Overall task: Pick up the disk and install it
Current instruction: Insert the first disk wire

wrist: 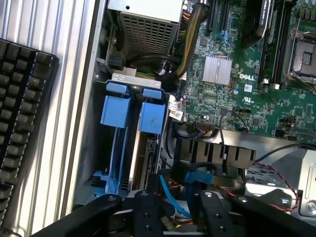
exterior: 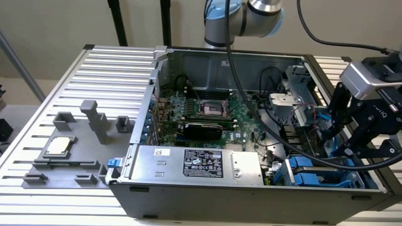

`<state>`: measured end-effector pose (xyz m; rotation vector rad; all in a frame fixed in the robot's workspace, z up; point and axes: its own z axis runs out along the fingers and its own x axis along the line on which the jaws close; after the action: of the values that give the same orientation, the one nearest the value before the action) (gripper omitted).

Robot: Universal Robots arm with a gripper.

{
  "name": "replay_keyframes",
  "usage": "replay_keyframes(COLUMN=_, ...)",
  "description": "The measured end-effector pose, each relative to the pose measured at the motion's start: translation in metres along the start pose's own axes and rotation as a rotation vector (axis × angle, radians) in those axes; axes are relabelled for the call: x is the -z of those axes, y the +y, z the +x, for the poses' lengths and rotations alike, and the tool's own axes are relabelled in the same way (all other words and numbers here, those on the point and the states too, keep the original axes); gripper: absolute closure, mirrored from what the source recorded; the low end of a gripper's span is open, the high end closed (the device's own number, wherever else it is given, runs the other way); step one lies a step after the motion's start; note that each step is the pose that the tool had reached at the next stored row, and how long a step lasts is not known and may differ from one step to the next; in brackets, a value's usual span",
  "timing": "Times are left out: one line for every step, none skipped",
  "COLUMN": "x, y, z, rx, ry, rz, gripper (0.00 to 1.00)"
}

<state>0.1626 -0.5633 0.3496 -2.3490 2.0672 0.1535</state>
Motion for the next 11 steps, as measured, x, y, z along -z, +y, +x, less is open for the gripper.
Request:
replay_keyframes(x=-0.0001, y=0.0009, z=0.000, rx=0.000, ry=-0.0008, rz=0.0001, gripper=0.58)
replay_keyframes(x=-0.0001, y=0.0018, z=0.000, rx=0.000, ry=-0.0019, rz=0.0002, gripper=0.58)
replay_keyframes(x=-0.0001, y=0.0030, z=0.000, rx=0.000, ry=-0.0033, rz=0.0004, gripper=0.51)
replay_keyframes(x=-0.0001, y=0.0044, z=0.000, rx=0.000, ry=-0.0051, rz=0.0006, gripper=0.51)
replay_keyframes(x=0.0002, y=0.0060, z=0.000, rx=0.000, ry=-0.0068, rz=0.0008, gripper=0.51)
replay_keyframes(x=0.0005, y=0.0077, z=0.000, rx=0.001, ry=-0.0089, rz=0.0011, gripper=0.51)
replay_keyframes(x=0.0010, y=0.0097, z=0.001, rx=0.001, ry=-0.0118, rz=0.0015, gripper=0.51)
replay_keyframes(x=0.0015, y=0.0113, z=0.003, rx=0.001, ry=-0.0152, rz=0.0019, gripper=0.51)
replay_keyframes(x=0.0021, y=0.0123, z=0.004, rx=0.001, ry=-0.0197, rz=0.0024, gripper=0.51)
replay_keyframes(x=0.0028, y=0.0128, z=0.006, rx=0.002, ry=-0.0252, rz=0.0031, gripper=0.51)
replay_keyframes(x=0.0038, y=0.0130, z=0.008, rx=0.002, ry=-0.0317, rz=0.0039, gripper=0.51)
